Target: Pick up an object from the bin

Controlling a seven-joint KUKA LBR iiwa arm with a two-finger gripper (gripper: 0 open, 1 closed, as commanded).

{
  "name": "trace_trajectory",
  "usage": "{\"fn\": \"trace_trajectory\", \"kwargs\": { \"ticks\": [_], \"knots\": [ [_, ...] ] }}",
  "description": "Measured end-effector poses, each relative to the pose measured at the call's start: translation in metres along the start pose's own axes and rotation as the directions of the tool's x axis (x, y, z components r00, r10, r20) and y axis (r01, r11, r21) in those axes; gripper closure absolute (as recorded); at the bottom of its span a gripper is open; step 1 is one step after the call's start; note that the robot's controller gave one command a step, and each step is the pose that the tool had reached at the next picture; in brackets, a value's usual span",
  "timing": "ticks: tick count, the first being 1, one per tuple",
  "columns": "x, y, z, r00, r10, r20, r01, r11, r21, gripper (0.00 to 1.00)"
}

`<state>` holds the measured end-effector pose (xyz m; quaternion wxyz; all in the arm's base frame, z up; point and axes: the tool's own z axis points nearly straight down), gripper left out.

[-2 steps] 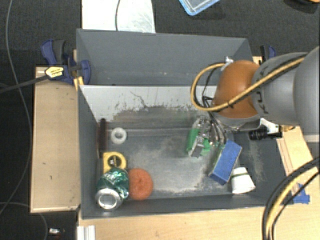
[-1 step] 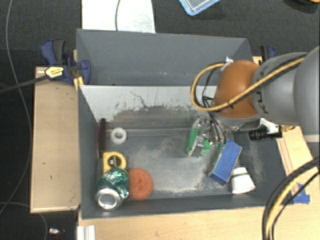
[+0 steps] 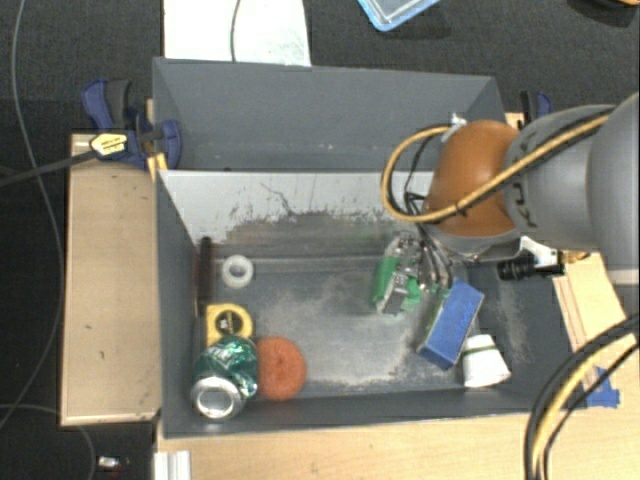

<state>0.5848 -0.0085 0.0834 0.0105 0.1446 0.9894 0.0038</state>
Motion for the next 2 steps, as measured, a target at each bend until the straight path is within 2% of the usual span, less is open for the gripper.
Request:
{"fn": "trace_trajectory", "kwargs": {
  "ticks": [2],
  "knots": [
    [0.0, 0.0, 0.0, 1.0, -0.001, 0.0, 0.001, 1.0, 0.0, 1.0]
  ]
}}
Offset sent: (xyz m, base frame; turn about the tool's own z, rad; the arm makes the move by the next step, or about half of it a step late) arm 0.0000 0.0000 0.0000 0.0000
